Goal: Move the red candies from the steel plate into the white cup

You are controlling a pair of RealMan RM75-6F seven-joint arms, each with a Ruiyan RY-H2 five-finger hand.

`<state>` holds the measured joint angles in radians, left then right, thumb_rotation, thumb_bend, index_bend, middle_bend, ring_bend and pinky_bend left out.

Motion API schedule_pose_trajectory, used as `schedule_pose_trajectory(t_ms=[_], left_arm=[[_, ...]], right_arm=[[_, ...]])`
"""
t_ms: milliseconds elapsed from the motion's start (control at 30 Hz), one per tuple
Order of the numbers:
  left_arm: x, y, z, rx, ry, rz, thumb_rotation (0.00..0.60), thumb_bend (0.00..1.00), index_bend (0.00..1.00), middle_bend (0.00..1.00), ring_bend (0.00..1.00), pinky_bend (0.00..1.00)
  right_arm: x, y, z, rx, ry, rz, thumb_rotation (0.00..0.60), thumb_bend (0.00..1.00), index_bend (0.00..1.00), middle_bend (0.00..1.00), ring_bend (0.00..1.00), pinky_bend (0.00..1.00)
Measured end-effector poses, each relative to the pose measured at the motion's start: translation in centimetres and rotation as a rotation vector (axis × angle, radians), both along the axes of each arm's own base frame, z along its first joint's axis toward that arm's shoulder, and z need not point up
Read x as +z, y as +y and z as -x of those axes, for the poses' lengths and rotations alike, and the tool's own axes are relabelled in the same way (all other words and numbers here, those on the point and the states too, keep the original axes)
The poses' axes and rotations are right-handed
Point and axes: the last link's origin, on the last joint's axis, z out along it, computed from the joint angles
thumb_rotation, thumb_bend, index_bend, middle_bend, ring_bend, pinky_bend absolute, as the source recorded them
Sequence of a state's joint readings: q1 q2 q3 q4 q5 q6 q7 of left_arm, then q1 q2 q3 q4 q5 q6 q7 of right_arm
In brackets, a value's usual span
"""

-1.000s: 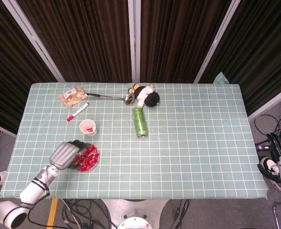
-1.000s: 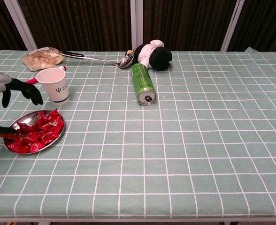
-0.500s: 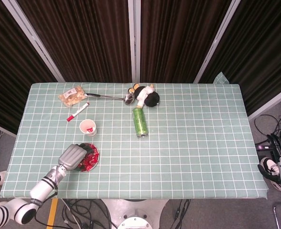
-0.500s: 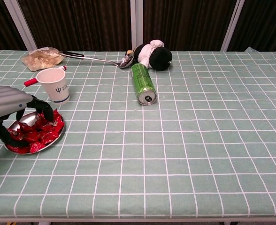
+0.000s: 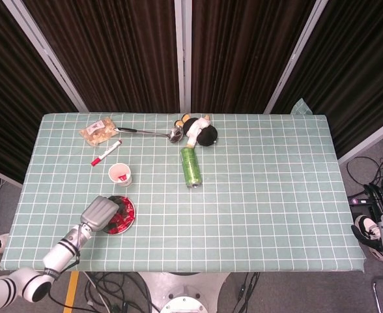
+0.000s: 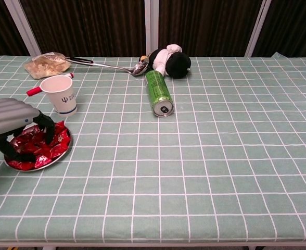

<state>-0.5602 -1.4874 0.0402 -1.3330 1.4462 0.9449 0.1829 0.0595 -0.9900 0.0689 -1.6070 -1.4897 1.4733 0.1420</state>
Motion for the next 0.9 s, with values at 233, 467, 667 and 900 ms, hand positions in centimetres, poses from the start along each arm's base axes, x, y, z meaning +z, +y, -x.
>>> schedule_pose_trajectory(t_ms=[233, 467, 667, 900], left_arm=[[-0.07, 0.27, 0.25, -0.014, -0.008, -0.012, 0.6, 0.3, 0.58, 0.55, 0.45, 0.7], [-0.14, 0.43, 0.51, -0.012, -0.014, -0.013, 0.6, 0.31, 0.58, 0.56, 0.47, 0.72], [-0.22, 0.53, 0.75, -0.01, -0.02, -0.015, 0.6, 0.36, 0.62, 0.6, 0.51, 0.75], [-0.41, 0.65, 0.88, -0.014, -0.038, -0.014, 0.6, 0.42, 0.66, 0.66, 0.58, 0.81]], right_arm=[[0.07, 0.1, 0.03, -0.002, 0.001, 0.002, 0.6, 0.2, 0.02, 0.06, 0.0, 0.11], [0.09, 0.2, 0.05, -0.003, 0.0, 0.002, 0.6, 0.2, 0.02, 0.06, 0.0, 0.11], [0.15, 0.24, 0.06, -0.002, -0.001, 0.004, 0.6, 0.2, 0.02, 0.06, 0.0, 0.11], [0.21, 0.31, 0.09, -0.003, -0.001, 0.006, 0.6, 0.2, 0.02, 0.06, 0.0, 0.11]])
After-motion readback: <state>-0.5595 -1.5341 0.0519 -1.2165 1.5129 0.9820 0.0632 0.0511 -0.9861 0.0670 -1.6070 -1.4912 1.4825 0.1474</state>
